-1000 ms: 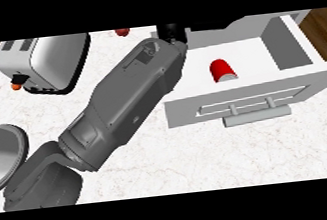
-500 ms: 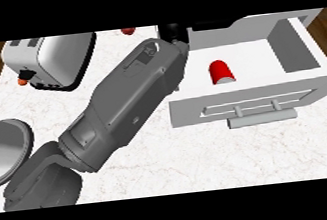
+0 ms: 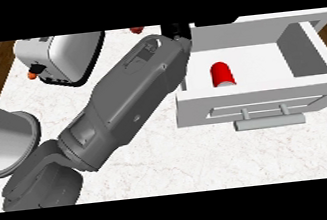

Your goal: Pick up the can, place it into the drawer and close the drawer

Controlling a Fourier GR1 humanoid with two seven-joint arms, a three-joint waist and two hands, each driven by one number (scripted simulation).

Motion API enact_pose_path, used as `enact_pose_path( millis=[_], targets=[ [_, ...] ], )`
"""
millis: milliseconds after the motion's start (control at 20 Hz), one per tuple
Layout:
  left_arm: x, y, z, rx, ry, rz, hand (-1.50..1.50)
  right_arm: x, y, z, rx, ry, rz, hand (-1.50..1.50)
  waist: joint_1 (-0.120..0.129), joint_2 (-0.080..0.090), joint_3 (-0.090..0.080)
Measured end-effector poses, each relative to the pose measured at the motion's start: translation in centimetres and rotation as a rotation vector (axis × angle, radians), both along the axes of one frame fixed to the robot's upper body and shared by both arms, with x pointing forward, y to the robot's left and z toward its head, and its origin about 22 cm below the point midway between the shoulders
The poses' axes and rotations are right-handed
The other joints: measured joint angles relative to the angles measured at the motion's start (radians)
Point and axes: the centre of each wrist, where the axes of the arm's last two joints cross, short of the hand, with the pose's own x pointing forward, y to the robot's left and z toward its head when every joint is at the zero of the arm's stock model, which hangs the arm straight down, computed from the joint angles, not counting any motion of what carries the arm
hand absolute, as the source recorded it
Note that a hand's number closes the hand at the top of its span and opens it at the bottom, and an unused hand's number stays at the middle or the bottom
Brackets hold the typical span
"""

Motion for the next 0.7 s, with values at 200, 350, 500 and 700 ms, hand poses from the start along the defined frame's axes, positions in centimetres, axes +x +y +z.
enact_pose_path(
  millis=[200, 350, 500, 700],
  targets=[
    [0.1, 0.3, -0.2, -0.003, 0.015, 0.002, -1.50, 2.7, 2.1, -0.8, -0.078, -0.010, -0.019, -1.50, 0.015, -0.005, 0.000],
    [0.2, 0.5, 0.1, 0.002, 0.028, 0.010, -1.50, 5.1, 3.7, -0.9, -0.140, -0.025, -0.032, -1.50, 0.025, -0.007, -0.001],
    [0.1, 0.9, 0.1, 0.000, 0.030, 0.015, -1.50, 7.1, 4.9, -1.7, -0.211, -0.027, -0.038, -1.50, 0.032, -0.011, -0.001],
    [0.7, 2.7, 0.4, 0.013, 0.029, 0.025, -1.50, 10.6, 6.3, -2.5, -0.318, -0.016, -0.033, -1.50, 0.043, -0.012, -0.001]
  ],
)
